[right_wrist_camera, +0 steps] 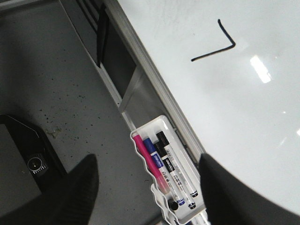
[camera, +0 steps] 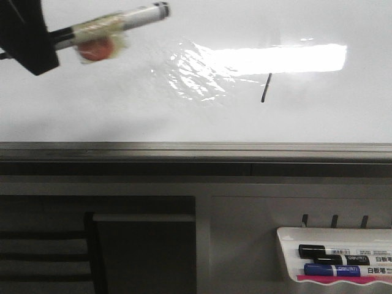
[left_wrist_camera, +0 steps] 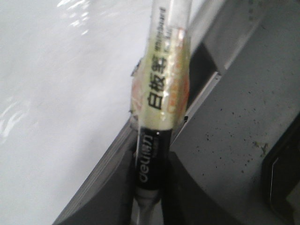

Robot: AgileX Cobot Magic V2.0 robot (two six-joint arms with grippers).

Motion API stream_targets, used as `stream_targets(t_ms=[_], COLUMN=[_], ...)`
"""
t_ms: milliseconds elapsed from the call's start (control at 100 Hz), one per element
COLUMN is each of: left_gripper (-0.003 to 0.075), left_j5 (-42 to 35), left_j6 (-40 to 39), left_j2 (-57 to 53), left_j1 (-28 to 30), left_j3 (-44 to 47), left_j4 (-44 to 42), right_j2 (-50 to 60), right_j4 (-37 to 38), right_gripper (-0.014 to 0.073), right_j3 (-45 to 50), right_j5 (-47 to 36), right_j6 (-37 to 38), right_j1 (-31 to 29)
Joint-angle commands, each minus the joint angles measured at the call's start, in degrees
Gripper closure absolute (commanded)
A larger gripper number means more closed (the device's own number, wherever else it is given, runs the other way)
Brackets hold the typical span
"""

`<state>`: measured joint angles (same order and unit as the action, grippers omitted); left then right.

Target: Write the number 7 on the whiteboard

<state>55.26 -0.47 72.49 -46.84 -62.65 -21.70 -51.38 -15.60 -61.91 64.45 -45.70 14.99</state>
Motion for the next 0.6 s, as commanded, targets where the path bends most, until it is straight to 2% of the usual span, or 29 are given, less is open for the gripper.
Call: stream_targets(t_ms=[0,140,300,430,590], left_gripper=[0.0741,0.0741,0.0741,0.0741,0.0741], left_j5=[-6.6,-17.7,-29.9,-39.8,-46.3], left_j6=[-7.7,-13.6,-13.6,-13.6,-13.6], left_j2=[-3.3,-4.1,-4.0,-4.0,-3.8], left_j1=[5.5,16.4,26.3,30.6,32.3], left_j3=[1.7,6.4,11.1,15.4,18.9], left_j4=[-2.9,-0.1,9.6,14.3,14.5], right_j2=[0.6,0.6,0.6,0.6,0.6], right_j4=[-0.5,-0.5,-0.5,-0.5,-0.5], right_gripper=[0.0177,0.0177,0.0177,0.0177,0.0177], right_j3=[-1.6,-0.6,0.2,0.2,0.2], right_j5=[-2.0,-2.9,-3.4,-3.8,-4.0], right_j6=[0.7,0.7,0.7,0.7,0.7], right_j1=[-0.5,-0.5,-0.5,-0.5,-0.5])
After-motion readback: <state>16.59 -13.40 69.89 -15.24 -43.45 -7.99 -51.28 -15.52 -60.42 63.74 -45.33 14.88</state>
